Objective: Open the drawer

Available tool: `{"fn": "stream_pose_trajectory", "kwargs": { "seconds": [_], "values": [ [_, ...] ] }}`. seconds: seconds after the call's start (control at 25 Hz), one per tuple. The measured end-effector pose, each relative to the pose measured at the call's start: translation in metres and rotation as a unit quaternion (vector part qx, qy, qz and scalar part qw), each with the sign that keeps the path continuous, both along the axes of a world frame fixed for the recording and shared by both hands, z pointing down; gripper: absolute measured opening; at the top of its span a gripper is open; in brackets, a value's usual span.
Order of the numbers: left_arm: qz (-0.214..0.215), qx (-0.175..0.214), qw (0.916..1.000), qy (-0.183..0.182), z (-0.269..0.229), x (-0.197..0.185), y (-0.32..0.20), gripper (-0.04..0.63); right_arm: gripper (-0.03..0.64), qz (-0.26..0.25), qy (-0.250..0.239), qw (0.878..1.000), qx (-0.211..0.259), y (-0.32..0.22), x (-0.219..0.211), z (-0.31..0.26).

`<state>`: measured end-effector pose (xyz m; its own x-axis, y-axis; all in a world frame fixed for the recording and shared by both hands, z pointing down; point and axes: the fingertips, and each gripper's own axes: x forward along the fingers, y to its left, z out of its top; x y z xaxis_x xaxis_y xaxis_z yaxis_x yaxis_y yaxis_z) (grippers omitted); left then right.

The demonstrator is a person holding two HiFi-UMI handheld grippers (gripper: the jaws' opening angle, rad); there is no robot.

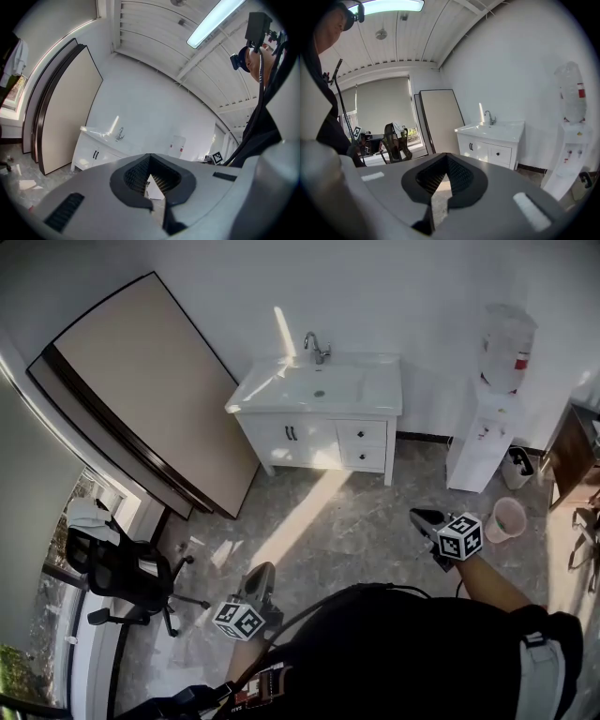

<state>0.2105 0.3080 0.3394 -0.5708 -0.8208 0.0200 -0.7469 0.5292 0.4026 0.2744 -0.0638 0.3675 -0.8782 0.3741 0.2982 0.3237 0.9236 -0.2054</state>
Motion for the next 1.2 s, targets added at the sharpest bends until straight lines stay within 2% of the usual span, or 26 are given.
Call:
{"fn": "stream_pose_trajectory", "kwargs": {
  "seconds": [0.32,0.56,0.92,1.2],
  "values": [
    [0.007,-0.012,0.9997,0.019,0.011,-0.05,-0.021,-0.009,0.002,0.013,0.018,1.0,-0.019,-0.02,-0.04,0.019],
    [0.042,-0.001,0.9988,0.024,0.016,-0.111,-0.026,-0.009,0.002,0.043,0.024,0.999,-0.01,-0.016,-0.085,0.018],
    [0.077,-0.005,0.997,0.001,-0.009,-0.237,0.034,-0.009,0.002,0.076,0.007,0.997,0.004,0.043,-0.191,-0.015],
    [0.085,-0.012,0.9963,-0.01,-0.012,-0.31,0.091,-0.009,0.002,0.079,0.004,0.997,0.009,0.096,-0.264,-0.018]
  ]
}}
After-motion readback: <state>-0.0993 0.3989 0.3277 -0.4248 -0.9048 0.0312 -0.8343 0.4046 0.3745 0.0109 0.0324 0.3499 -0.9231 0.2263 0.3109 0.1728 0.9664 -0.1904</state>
